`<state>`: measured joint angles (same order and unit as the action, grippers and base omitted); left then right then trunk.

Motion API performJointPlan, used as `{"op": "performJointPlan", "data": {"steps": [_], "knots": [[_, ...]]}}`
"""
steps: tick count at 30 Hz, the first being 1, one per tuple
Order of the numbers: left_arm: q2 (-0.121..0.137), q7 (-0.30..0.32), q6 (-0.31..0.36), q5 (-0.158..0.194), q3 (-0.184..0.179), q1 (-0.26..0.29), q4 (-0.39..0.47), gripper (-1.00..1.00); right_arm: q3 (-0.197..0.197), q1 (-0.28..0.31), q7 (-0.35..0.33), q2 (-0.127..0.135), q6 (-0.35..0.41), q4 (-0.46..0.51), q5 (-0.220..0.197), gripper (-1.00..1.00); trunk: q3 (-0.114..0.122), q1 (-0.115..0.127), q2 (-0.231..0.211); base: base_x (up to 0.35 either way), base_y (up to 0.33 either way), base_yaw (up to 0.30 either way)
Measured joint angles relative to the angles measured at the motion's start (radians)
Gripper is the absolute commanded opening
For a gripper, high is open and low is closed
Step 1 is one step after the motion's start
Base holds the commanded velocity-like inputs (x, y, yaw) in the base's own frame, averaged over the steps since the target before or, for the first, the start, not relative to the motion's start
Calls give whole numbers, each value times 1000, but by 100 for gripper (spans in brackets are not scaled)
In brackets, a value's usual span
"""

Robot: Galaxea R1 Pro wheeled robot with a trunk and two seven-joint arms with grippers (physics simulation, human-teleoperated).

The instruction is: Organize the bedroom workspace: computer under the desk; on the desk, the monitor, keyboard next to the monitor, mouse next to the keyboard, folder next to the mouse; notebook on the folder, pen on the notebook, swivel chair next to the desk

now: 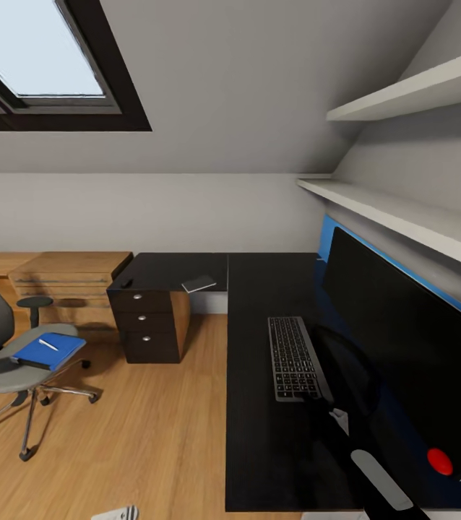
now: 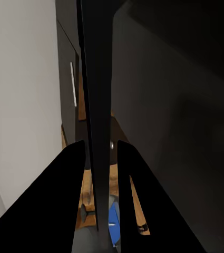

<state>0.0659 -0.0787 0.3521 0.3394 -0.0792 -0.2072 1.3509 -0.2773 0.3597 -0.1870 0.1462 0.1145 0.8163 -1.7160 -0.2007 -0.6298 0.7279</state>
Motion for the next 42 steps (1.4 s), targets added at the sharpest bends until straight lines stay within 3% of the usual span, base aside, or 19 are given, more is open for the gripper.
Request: {"op": "performJointPlan", "data": {"steps": [5,10,42], "knots": [[1,4,-1,1,24,0,14,100,0,0,0,0,0,0,0,-100,0,0,0,7,0,0],[-3,5,-1,4,68,0,35,100,0,0,0,0,-1,0,0,-100,-16,-19,35,0,0,0],[-2,4,-1,12,77,0,38,100,2,0,-29,0,-1,2,-4,-100,-116,-142,259,0,0,0]]}}
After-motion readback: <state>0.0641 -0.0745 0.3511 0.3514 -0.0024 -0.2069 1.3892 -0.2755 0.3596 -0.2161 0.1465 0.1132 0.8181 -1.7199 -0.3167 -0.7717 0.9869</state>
